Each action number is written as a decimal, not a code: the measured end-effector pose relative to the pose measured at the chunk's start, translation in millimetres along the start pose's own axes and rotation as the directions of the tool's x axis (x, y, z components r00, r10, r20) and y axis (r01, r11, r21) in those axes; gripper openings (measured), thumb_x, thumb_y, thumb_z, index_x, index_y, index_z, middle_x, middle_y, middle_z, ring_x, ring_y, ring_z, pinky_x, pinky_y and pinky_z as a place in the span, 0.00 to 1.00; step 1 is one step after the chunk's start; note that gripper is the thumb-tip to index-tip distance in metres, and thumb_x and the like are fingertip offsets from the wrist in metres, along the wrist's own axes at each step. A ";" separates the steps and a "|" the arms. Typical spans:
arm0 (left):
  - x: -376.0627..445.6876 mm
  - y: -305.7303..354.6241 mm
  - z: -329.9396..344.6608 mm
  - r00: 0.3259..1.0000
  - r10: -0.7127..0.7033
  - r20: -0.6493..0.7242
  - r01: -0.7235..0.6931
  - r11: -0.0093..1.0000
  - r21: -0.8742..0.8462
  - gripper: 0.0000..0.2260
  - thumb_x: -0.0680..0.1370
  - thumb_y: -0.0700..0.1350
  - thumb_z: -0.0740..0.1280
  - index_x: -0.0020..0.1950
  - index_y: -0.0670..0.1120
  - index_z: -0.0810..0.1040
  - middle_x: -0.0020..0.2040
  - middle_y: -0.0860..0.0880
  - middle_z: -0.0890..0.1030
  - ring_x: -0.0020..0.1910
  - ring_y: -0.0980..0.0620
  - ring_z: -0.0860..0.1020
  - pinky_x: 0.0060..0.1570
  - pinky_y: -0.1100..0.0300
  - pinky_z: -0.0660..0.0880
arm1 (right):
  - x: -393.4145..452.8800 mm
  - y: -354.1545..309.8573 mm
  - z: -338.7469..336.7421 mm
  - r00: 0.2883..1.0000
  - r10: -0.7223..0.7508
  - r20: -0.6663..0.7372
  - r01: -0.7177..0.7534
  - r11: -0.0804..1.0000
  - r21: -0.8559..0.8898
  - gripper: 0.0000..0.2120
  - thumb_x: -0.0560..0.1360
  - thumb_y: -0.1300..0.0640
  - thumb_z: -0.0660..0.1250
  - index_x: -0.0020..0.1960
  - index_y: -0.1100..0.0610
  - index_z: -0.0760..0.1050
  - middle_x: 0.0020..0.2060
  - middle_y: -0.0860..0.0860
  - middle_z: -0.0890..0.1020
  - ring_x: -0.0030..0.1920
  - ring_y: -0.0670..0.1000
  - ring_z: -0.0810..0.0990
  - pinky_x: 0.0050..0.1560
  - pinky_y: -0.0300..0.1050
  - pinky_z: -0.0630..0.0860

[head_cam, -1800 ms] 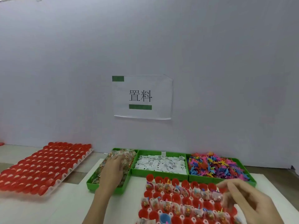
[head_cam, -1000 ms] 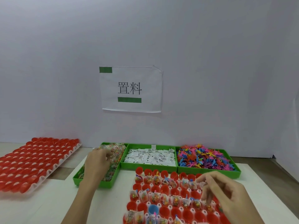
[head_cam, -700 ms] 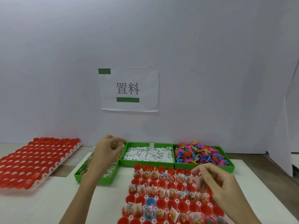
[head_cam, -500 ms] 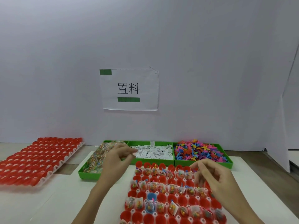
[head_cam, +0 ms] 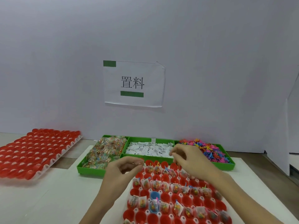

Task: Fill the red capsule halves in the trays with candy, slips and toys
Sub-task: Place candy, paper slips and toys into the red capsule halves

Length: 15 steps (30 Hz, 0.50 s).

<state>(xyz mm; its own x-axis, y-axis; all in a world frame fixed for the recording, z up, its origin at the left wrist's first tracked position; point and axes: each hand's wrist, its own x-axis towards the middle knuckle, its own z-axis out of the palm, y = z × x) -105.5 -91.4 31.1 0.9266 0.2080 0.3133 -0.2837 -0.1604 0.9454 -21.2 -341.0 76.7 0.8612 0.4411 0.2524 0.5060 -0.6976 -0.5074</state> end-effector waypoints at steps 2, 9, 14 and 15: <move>-0.9 0.2 0.7 1.000 0.024 0.017 -0.024 1.000 0.005 0.10 0.72 0.39 0.79 0.46 0.55 0.88 0.45 0.50 0.88 0.45 0.52 0.86 0.46 0.68 0.80 | 39.8 0.3 9.2 0.999 -0.021 0.046 0.026 0.993 -0.119 0.09 0.83 0.55 0.64 0.58 0.50 0.82 0.49 0.43 0.85 0.44 0.39 0.80 0.52 0.38 0.79; 4.0 -9.2 3.2 0.997 0.078 -0.006 -0.078 0.996 -0.040 0.11 0.72 0.36 0.78 0.46 0.52 0.89 0.45 0.47 0.88 0.44 0.50 0.87 0.49 0.63 0.81 | 124.2 10.5 60.8 0.979 0.051 0.195 -0.002 0.971 -0.239 0.13 0.81 0.58 0.68 0.64 0.60 0.81 0.60 0.55 0.84 0.56 0.51 0.83 0.64 0.47 0.77; 7.6 -14.6 -0.6 0.996 0.086 -0.009 -0.086 0.995 -0.045 0.11 0.72 0.36 0.78 0.46 0.53 0.89 0.46 0.46 0.87 0.45 0.51 0.86 0.49 0.63 0.81 | 139.4 18.7 84.1 0.981 0.106 0.160 -0.048 0.943 -0.328 0.11 0.77 0.55 0.74 0.42 0.63 0.84 0.33 0.54 0.82 0.31 0.49 0.75 0.40 0.45 0.76; 8.4 -15.0 -1.6 0.996 0.087 -0.011 -0.088 0.995 -0.050 0.11 0.72 0.37 0.78 0.46 0.52 0.89 0.46 0.46 0.87 0.45 0.50 0.86 0.50 0.63 0.81 | 140.1 18.8 85.0 0.982 0.113 0.150 -0.058 0.942 -0.331 0.14 0.76 0.55 0.74 0.36 0.64 0.81 0.28 0.53 0.79 0.28 0.49 0.72 0.36 0.44 0.74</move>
<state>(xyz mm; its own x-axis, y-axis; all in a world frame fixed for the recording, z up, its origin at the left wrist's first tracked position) -93.9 -85.7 19.7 0.8954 0.2042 0.3957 -0.3758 -0.1299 0.9175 105.0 -244.4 32.5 0.8959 0.4392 0.0676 0.4427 -0.8692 -0.2201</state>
